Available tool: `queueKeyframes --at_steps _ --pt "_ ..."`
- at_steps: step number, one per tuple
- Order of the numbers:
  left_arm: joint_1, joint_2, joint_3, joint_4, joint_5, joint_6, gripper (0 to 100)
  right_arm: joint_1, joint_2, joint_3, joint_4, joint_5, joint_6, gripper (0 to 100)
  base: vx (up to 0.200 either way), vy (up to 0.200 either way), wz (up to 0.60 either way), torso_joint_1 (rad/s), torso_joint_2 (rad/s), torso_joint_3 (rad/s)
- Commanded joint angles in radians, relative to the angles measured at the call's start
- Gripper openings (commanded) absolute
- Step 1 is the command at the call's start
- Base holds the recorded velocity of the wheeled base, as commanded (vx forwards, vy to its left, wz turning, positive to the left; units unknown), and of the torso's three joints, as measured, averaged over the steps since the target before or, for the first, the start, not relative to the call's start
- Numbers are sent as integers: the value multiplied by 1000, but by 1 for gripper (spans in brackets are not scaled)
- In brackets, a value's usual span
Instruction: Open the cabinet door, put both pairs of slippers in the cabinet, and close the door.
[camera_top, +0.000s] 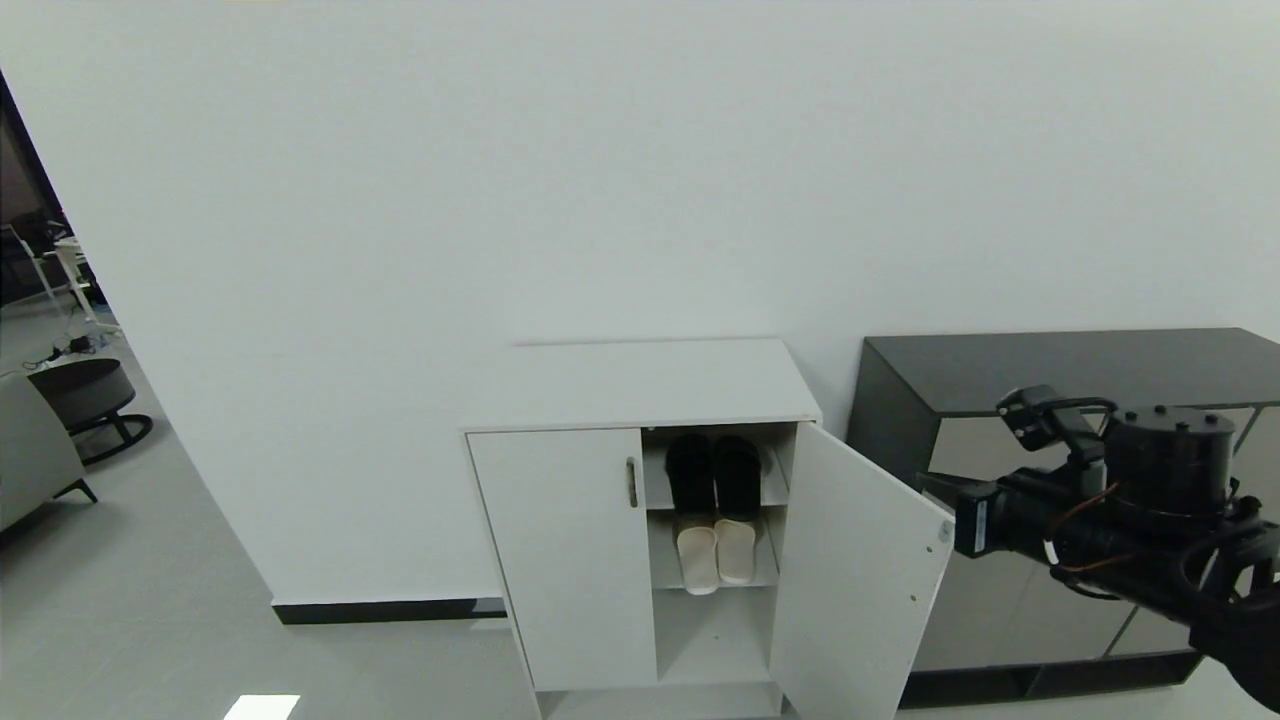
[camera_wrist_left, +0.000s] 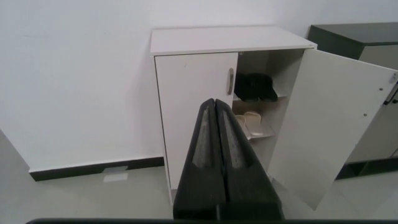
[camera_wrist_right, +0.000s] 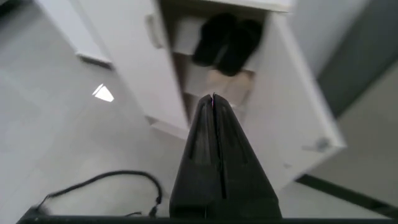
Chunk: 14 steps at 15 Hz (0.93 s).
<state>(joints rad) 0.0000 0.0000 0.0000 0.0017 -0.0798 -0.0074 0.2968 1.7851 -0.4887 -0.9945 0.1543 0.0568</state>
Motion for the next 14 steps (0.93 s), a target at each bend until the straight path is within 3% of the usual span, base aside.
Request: queueKeyframes --at_steps 1,4,14 --pt "0 2 0 0 0 1 0 -120 76 -44 0 27 -8 0 0 0 0 0 0 0" --pt "0 2 0 0 0 0 0 -217 208 -120 0 30 -8 0 0 0 0 0 0 0" --pt "0 2 0 0 0 0 0 -300 431 -235 -1 31 1 0 0 0 0 0 0 0"
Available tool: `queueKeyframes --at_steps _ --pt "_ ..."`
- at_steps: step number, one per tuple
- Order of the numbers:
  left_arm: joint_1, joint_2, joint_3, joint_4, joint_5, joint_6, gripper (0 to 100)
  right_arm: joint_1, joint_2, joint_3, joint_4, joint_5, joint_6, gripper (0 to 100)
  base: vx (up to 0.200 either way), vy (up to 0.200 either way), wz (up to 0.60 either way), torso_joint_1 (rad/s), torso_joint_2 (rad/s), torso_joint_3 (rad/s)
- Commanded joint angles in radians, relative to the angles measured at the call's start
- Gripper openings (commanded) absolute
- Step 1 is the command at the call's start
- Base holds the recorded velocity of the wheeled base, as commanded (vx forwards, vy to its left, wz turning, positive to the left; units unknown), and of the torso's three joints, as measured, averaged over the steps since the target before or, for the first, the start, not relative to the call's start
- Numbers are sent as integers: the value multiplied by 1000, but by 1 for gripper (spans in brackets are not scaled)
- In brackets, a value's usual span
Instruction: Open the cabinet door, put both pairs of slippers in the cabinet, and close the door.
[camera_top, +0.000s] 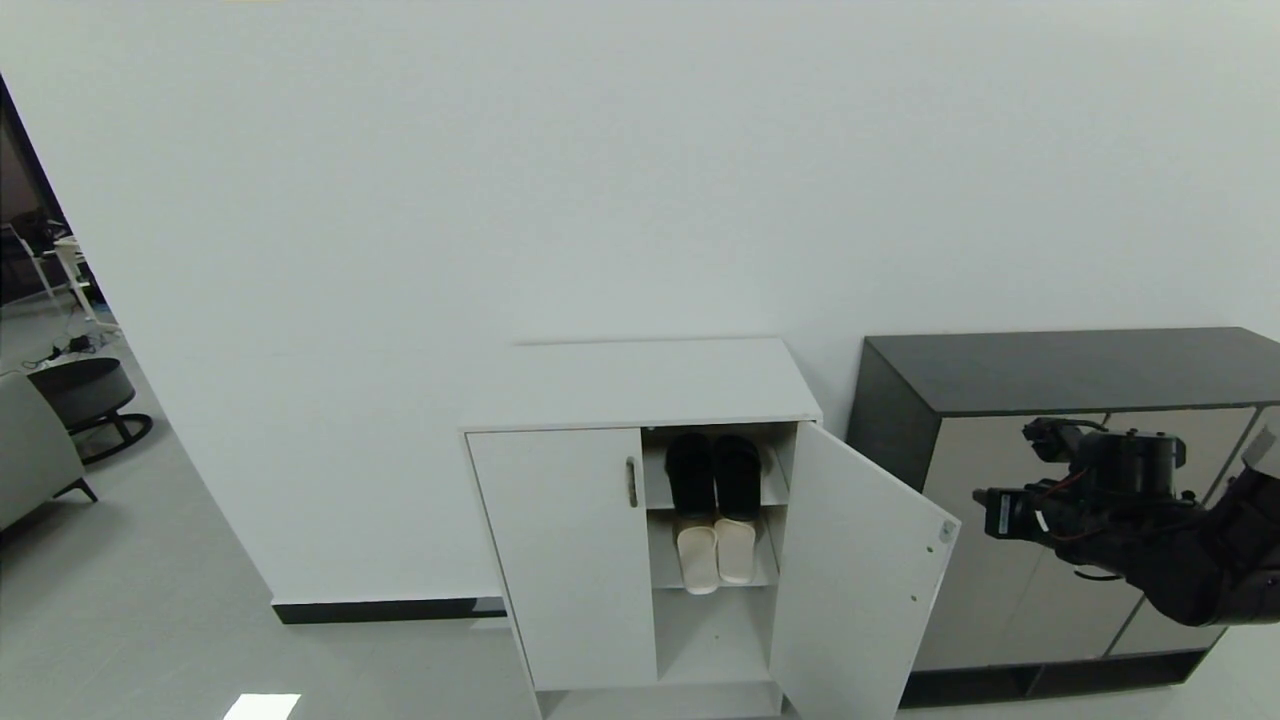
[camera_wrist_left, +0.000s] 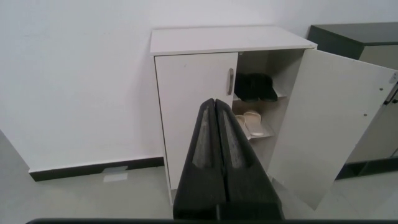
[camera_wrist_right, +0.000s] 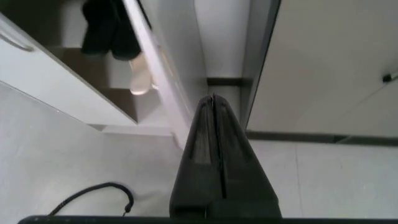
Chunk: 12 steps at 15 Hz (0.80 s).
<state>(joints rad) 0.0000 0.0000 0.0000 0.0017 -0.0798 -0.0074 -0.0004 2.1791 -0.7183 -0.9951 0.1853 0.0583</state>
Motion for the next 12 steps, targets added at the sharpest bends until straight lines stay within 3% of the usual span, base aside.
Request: queueKeyframes --at_steps 1,12 --pt "0 2 0 0 0 0 0 -3 42 -6 0 0 0 0 0 0 0 0 0 0" --pt "0 2 0 0 2 0 0 20 85 -18 0 -4 0 0 0 0 0 0 0 0"
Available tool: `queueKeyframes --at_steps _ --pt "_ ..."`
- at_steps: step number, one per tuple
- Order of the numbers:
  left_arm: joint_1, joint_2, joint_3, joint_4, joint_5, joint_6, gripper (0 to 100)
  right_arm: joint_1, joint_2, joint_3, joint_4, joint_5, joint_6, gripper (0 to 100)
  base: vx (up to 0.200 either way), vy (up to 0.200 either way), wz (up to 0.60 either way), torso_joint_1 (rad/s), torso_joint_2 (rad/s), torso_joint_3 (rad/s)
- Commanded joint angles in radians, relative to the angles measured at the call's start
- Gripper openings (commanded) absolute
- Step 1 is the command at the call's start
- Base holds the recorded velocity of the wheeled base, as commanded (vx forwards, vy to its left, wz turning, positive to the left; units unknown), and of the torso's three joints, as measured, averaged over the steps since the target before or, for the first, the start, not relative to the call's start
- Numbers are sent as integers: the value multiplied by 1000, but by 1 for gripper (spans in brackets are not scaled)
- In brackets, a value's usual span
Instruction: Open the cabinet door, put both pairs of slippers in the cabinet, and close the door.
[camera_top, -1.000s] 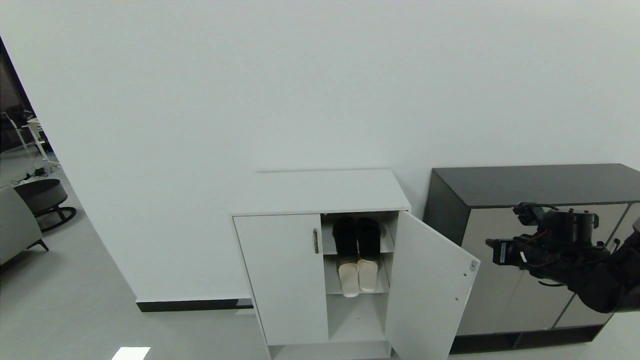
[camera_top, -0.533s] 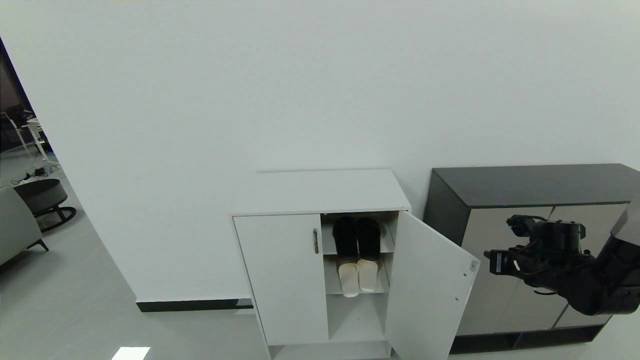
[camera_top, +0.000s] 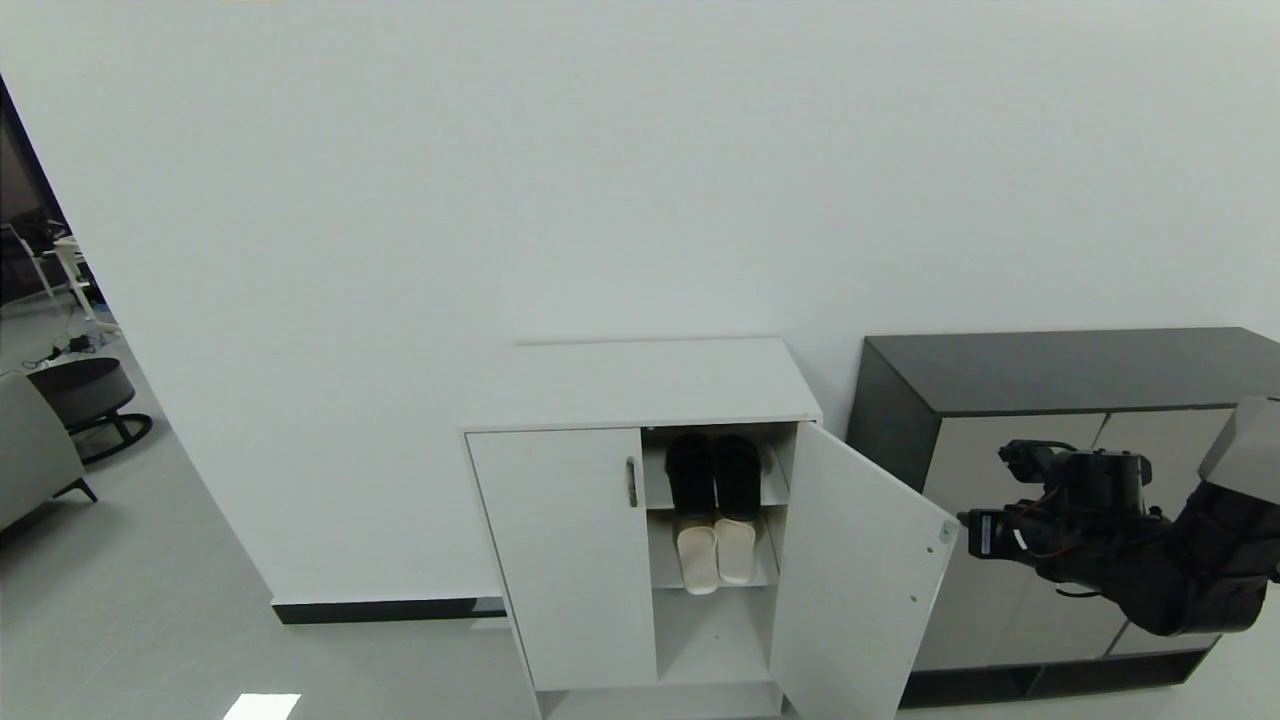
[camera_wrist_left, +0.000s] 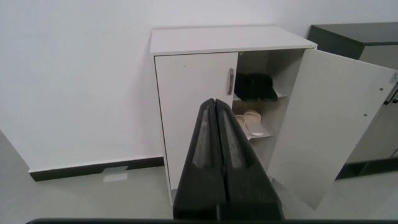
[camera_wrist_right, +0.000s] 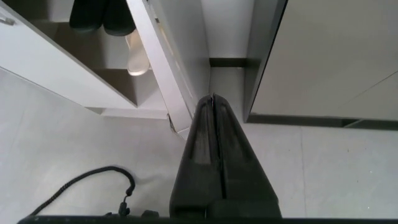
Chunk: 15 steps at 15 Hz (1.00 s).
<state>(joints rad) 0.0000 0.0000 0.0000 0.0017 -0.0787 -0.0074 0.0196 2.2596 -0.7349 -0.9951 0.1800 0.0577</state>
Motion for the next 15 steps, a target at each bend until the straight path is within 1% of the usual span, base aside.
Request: queueKeyframes --at_steps 1,3,5,8,9,10,12,15 --pt "0 2 0 0 0 0 0 0 5 -1 0 1 1 0 0 0 0 0 0 0" --pt "0 2 0 0 0 0 0 7 5 0 0 1 1 0 0 0 0 0 0 0" --pt "0 2 0 0 0 0 0 36 -3 20 -5 1 1 0 0 0 0 0 0 0" --pt "0 2 0 0 0 0 0 112 -46 78 -11 1 2 0 0 0 0 0 0 0" --pt "0 2 0 0 0 0 0 165 -72 111 -19 1 4 0 0 0 0 0 0 0" --pt "0 2 0 0 0 0 0 195 -95 135 -31 1 4 0 0 0 0 0 0 0" --pt "0 2 0 0 0 -2 0 235 -129 167 -48 -1 4 0 0 0 0 0 0 0" --pt "0 2 0 0 0 -2 0 246 -147 177 -51 1 5 0 0 0 0 0 0 0"
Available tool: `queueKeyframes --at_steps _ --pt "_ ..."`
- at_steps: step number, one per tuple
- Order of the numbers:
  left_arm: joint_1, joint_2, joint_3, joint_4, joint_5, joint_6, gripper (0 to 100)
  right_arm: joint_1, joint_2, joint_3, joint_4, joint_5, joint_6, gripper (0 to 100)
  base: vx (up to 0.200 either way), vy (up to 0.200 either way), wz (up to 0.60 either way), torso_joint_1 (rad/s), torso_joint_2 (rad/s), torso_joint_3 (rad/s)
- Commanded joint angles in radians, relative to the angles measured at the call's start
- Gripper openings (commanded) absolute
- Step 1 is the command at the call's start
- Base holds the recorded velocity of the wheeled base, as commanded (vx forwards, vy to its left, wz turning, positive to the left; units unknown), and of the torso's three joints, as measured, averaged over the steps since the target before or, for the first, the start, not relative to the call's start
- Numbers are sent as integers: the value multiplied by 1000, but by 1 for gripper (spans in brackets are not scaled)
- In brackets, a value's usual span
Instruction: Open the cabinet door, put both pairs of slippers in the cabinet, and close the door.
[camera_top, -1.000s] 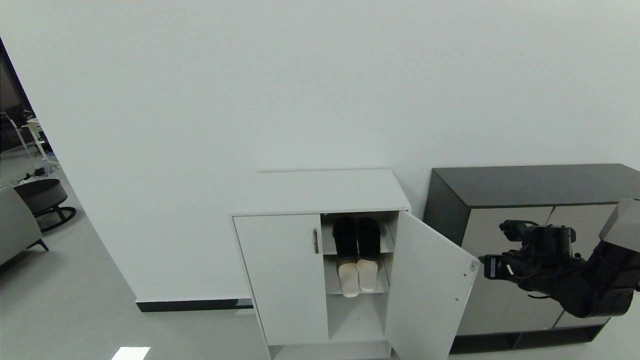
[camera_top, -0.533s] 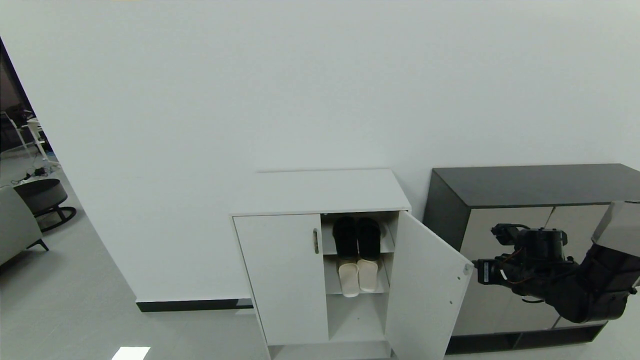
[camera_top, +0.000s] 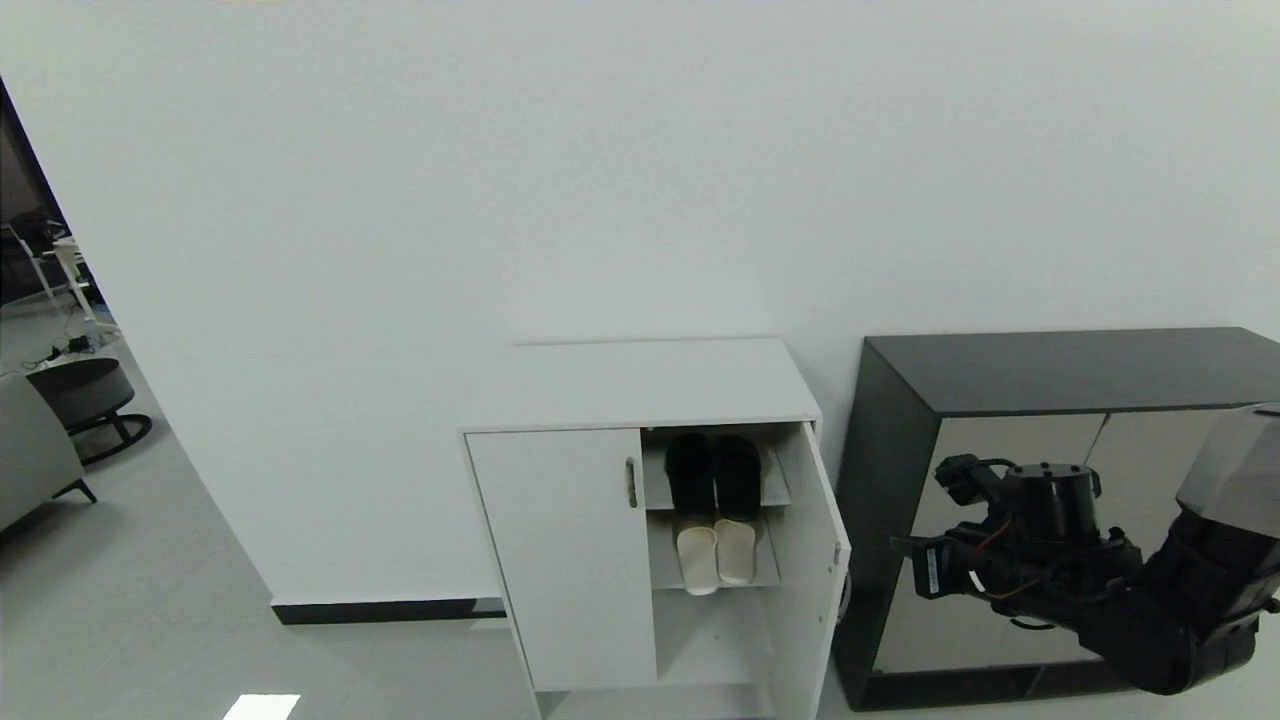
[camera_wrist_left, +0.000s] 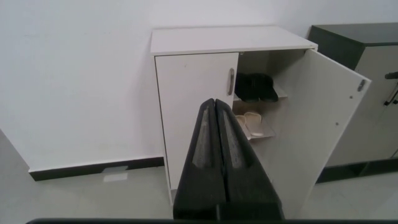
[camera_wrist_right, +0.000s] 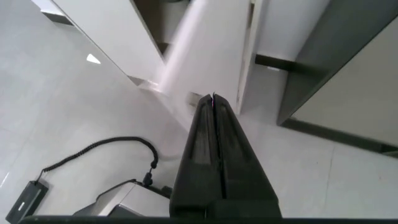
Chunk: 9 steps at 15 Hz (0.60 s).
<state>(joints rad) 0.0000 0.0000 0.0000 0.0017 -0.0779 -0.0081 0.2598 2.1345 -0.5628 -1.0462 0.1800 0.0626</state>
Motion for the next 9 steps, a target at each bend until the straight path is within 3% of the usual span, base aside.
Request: queueKeyframes --at_steps 1,9 --pt "0 2 0 0 0 0 0 7 -22 4 0 1 0 0 0 0 0 0 0 0" --pt "0 2 0 0 0 -1 0 91 -25 32 -5 -2 31 0 0 0 0 0 0 0"
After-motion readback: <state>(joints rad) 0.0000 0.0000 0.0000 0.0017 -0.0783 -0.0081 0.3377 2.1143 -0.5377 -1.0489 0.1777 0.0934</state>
